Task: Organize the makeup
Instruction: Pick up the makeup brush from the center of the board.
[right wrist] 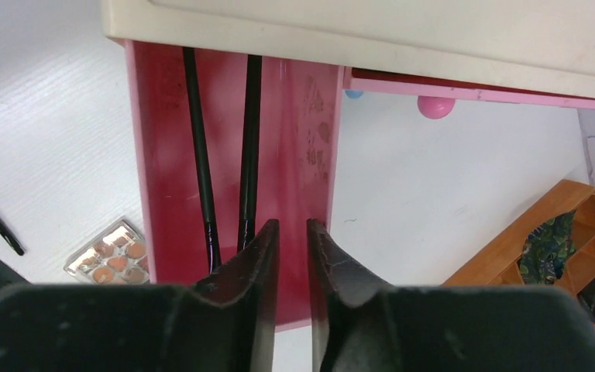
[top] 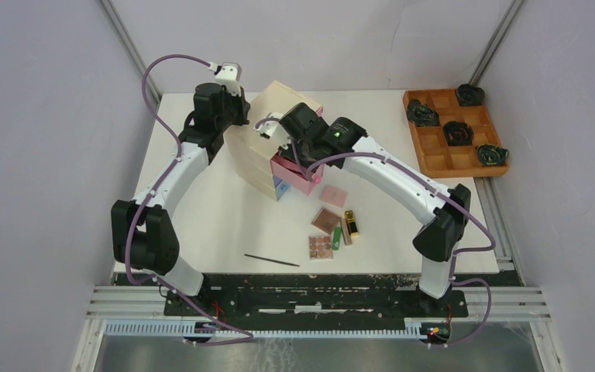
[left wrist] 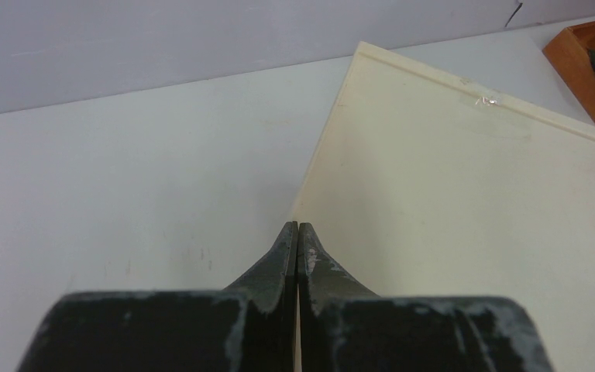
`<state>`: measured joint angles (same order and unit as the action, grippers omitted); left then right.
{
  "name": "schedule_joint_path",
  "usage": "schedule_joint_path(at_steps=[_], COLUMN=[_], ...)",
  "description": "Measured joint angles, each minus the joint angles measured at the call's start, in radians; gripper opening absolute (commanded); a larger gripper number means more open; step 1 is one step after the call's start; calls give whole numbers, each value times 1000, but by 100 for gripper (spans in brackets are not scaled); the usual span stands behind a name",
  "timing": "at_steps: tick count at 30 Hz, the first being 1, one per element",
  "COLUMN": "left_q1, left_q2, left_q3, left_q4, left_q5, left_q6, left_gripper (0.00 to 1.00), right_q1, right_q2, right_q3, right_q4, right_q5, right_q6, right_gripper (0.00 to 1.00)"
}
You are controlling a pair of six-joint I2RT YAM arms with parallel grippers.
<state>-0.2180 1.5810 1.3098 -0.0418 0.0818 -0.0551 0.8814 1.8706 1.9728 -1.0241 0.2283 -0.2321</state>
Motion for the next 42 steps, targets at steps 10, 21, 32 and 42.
schedule_joint_path(at_steps=[10,21,32,42], left_q1=[0,0,0,0], left_q2=[0,0,1,1], left_q3=[0,1,2,2], left_q4=[0,-1,-2,-2], left_q5=[0,0,0,0], left_q6=[0,0,0,0], left_gripper=[3,3,3,3], right_q1=[2,253,290,338], right_q2=[-164,-190,-161,-16], right_q3=[0,-24,-326,-455], right_q4=[43,7,82,240], right_q5=[-42,-86,-230,-255], right_q6=[8,9,110,182], right_gripper=[51,56,57,57])
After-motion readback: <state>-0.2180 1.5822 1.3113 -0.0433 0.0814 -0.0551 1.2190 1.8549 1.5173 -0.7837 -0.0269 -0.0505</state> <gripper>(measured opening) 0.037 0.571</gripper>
